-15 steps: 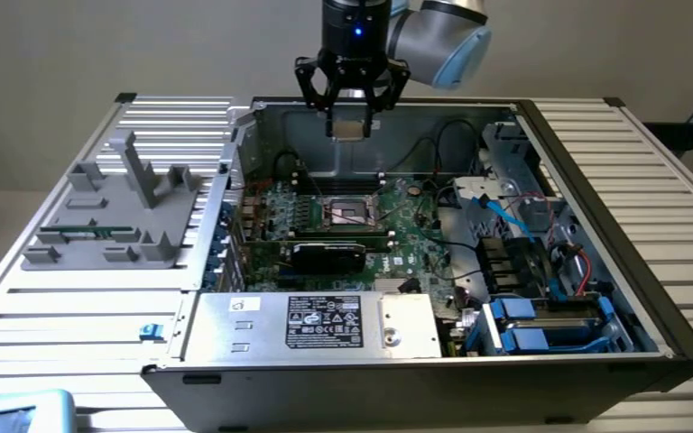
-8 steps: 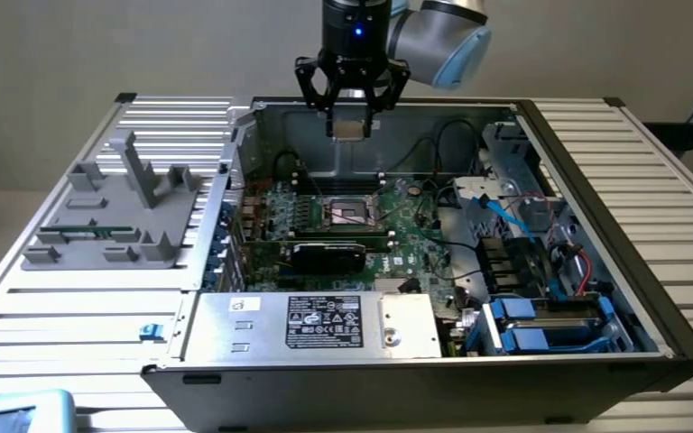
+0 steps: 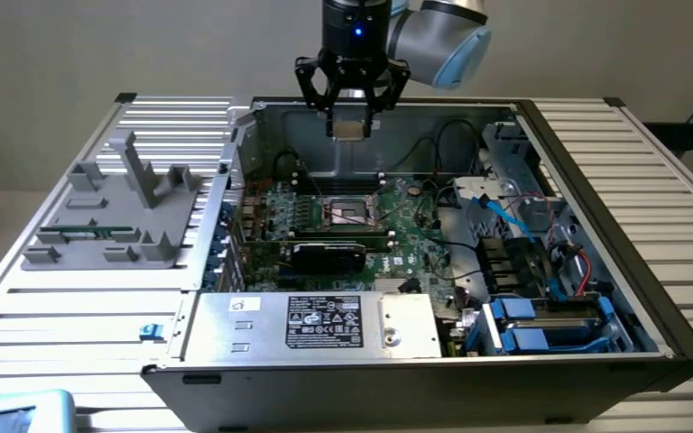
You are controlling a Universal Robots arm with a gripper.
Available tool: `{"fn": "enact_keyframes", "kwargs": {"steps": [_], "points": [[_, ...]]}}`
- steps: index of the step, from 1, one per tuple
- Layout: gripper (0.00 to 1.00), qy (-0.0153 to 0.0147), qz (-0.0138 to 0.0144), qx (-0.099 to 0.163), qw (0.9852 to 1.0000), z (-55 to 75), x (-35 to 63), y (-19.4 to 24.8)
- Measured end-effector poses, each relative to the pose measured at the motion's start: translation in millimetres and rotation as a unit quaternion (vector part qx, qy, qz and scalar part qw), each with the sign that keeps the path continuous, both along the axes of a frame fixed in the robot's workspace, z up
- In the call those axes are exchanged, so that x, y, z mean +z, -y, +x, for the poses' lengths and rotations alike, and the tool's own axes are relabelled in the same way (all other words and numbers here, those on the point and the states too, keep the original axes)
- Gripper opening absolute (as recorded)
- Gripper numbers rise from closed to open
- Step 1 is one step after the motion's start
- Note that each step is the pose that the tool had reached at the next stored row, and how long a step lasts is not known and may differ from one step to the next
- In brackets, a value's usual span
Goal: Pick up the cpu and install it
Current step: 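Place the cpu into insertion slot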
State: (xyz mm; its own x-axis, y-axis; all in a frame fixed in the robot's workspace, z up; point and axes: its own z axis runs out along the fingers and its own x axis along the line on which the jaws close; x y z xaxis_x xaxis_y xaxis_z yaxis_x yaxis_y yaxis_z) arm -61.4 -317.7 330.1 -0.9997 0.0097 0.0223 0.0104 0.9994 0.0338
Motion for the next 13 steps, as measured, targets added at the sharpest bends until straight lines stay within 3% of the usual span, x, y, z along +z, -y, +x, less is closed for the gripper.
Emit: {"fn": "enact_keyframes", "kwargs": {"steps": [7,13], "points": [[0.55,0.0000,0.0001,-0.053,0.9986,0.0,-0.3,0.0],[0.55,0.0000,0.0001,-0.102,0.9948,0.0,-0.6,0.0]]}}
